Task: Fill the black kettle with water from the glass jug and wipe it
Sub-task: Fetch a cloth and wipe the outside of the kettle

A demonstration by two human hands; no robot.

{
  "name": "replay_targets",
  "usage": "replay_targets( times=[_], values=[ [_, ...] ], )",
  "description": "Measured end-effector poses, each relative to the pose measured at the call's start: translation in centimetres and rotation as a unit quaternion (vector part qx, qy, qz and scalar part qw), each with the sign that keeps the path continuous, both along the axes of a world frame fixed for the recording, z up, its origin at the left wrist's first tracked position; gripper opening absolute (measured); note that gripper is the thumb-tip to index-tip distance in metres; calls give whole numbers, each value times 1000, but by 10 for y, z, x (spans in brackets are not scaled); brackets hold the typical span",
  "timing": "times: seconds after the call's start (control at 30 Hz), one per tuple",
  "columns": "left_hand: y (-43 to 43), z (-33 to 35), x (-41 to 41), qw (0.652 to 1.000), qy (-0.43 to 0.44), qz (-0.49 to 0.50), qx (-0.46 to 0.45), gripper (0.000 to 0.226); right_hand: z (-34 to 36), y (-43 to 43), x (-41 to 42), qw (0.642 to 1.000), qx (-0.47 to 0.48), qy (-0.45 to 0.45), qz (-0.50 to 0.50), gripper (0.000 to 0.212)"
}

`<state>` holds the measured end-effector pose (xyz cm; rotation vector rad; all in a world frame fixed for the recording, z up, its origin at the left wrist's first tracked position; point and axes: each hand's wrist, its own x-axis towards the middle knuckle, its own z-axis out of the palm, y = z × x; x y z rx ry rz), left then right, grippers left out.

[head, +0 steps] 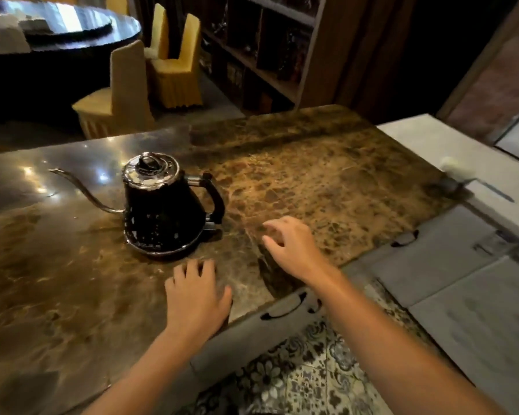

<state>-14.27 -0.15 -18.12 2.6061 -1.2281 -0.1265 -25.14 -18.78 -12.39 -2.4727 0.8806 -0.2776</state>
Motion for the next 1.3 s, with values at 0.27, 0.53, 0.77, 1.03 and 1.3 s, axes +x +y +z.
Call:
replay_targets(
  times=[0.27,0.53,0.77,1.03,1.3],
  values=[
    [-84,-8,-63,995,3,-99,9,53,-44,-34,-103,979,-2,169,-113,46],
    [-186,-8,-98,992,-24,-125,17,46,-62,-114,-156,985,-9,114,-130,53],
    [-329,-5,-157,988,-11,-154,-1,48,-58,-230,-213,987,-7,95,-128,41],
    [-409,-15,-196,987,-32,-155,-8,46,-57,-303,-253,991,-44,84,-95,34],
    [-349,-5,-160,999,-30,-27,24,58,-64,-300,-173,990,-122,75,4,35]
  ],
)
